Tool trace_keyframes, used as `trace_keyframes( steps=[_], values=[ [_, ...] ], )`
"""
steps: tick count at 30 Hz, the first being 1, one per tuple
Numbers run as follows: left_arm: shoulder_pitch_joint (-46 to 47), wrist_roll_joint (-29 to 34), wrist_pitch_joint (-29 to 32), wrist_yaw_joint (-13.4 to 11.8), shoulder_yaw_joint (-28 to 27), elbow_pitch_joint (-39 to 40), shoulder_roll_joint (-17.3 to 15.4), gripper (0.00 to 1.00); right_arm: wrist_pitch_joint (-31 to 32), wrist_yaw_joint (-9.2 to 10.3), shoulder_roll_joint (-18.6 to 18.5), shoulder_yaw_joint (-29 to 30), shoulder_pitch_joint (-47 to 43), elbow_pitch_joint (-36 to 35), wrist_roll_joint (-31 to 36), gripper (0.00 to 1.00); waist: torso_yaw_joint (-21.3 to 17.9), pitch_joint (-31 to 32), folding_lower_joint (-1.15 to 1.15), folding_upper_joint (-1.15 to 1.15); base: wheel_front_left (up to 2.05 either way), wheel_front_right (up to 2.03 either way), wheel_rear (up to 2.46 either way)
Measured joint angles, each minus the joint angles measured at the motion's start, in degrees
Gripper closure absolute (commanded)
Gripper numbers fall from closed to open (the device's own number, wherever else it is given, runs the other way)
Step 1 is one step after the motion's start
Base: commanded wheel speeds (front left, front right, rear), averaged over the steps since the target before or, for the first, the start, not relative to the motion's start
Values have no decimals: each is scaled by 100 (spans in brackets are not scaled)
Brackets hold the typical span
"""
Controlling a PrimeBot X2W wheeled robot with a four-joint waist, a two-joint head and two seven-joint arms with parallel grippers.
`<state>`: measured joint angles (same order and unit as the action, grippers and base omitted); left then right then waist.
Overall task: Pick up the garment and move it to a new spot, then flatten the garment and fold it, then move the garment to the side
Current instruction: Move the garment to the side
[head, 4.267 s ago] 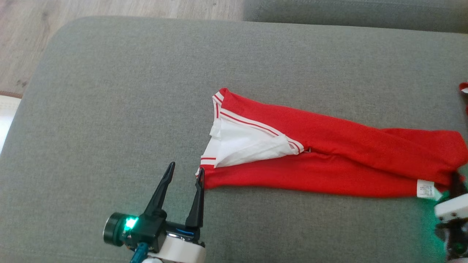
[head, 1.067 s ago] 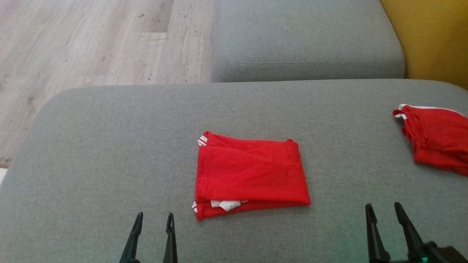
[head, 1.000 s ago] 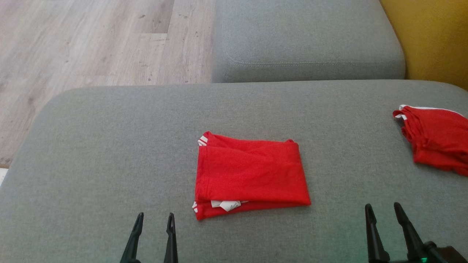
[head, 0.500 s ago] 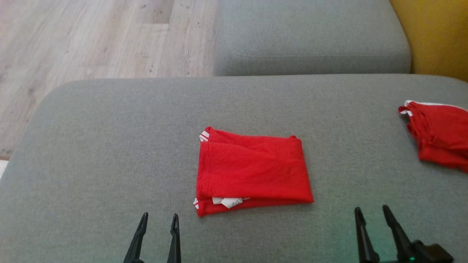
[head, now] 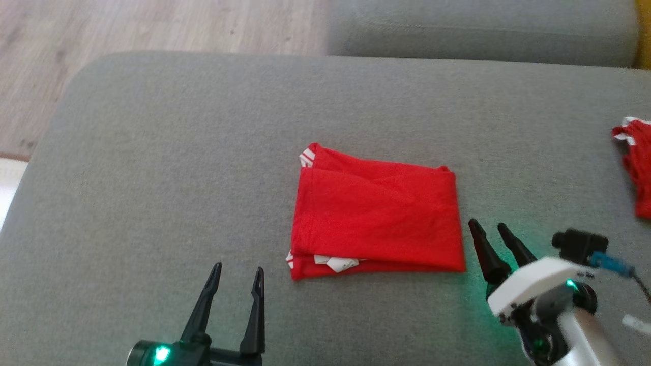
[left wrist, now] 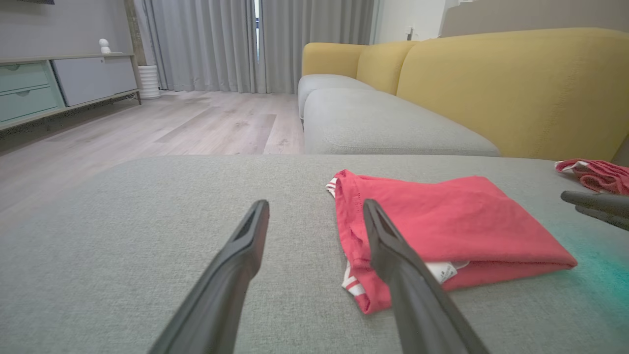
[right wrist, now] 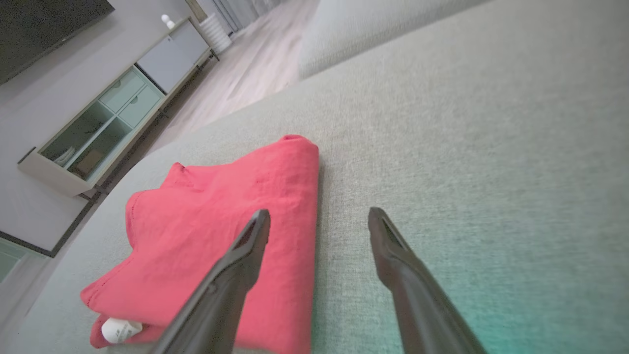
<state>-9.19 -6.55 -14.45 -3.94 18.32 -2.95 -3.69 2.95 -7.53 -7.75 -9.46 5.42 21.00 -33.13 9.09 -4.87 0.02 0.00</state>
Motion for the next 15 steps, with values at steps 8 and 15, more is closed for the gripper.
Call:
trace_keyframes(
  steps=[8, 15],
  values=[
    [198, 66, 0, 263, 113, 141, 16, 0, 1233, 0, -341, -269, 493, 374, -1951, 0, 280, -306, -2, 0, 0, 0, 0],
    [306, 67, 0, 348, 178, 175, 27, 0, 1543, 0, -411, -539, 833, 361, -2603, 100, 346, -446, -1, 0, 0, 0, 0]
  ],
)
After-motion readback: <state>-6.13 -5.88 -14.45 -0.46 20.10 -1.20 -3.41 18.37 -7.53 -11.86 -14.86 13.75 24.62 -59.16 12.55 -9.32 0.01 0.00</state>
